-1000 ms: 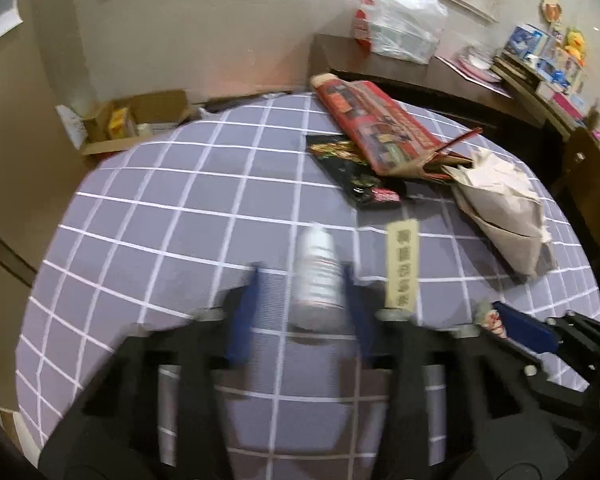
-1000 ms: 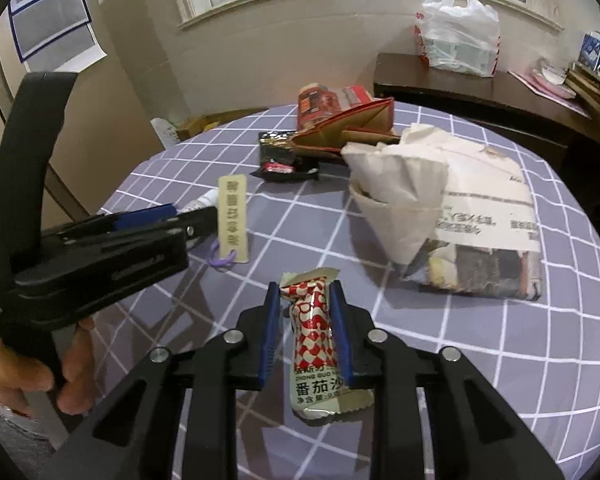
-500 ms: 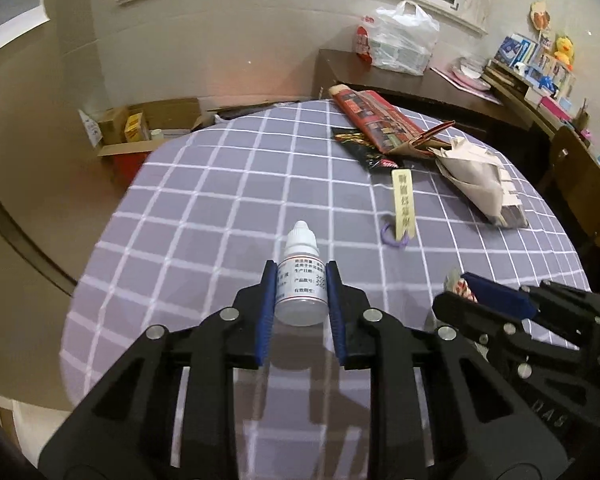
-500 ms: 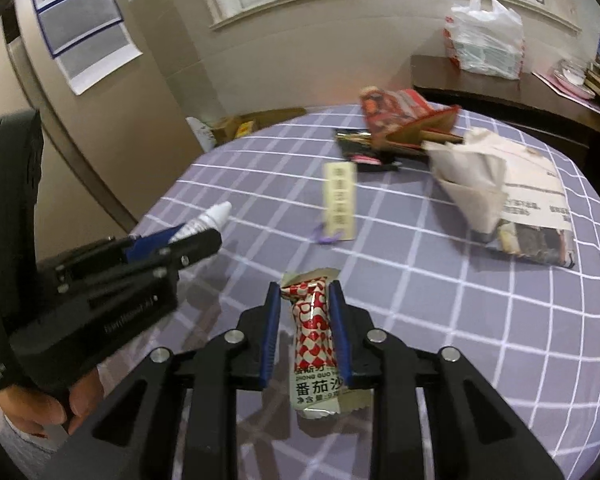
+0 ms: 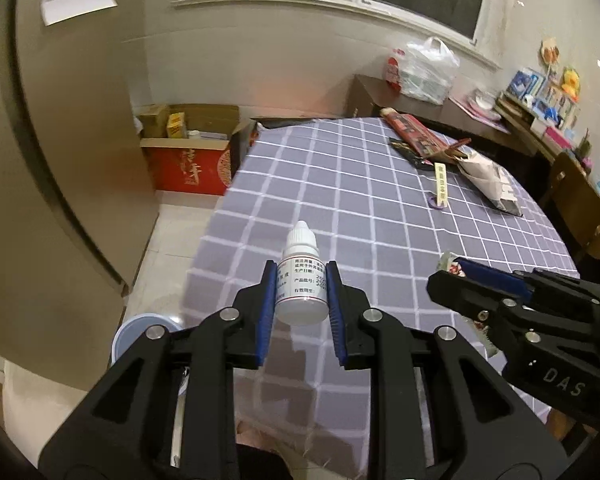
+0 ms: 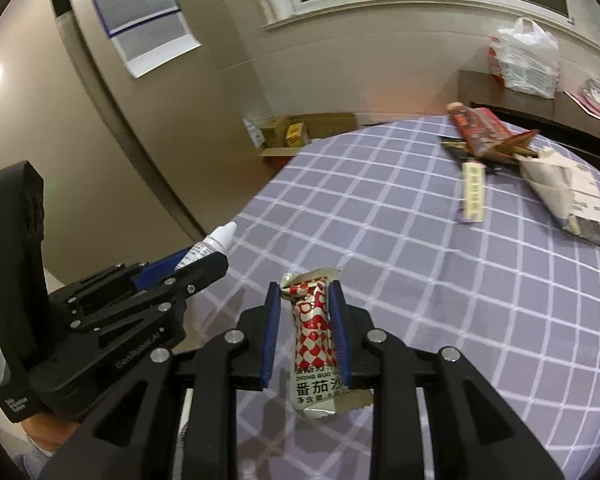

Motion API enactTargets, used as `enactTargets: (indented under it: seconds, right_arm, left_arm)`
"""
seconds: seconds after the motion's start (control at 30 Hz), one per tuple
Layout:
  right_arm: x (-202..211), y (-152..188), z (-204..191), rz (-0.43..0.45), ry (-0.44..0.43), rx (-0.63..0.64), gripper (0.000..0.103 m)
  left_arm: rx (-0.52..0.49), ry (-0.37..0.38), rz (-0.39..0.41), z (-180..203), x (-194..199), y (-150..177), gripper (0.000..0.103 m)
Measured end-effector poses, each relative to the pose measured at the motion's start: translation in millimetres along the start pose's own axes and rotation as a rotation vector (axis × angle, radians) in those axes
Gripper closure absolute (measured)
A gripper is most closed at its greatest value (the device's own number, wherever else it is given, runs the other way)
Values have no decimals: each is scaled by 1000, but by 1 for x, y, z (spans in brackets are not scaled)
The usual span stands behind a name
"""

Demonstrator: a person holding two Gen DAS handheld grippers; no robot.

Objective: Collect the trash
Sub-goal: 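Carry the white bottle and snack bar over to the floor bin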

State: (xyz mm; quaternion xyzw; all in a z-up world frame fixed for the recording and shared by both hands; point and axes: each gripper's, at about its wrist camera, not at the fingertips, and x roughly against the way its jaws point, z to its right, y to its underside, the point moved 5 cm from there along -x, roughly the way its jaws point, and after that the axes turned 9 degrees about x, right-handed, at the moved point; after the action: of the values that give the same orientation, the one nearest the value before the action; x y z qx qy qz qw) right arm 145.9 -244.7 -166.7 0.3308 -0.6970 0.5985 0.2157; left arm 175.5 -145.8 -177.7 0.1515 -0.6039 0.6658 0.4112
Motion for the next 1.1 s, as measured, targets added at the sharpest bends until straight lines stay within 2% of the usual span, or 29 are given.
enactTargets:
  seconds: [0.1,0.53,1.1]
  right_arm:
    - [-3,0,-28,-5,-23,27,79]
    - [-47,2,-148,-65,-158,163,79]
    - [-110,13,-225,-167,-254,238,79]
  left_arm:
    - [35,-6,12,-26,16,4,79]
    - [206,-133,64,-146,60,26,79]
    - [365,-238,20,-253,52,62,79]
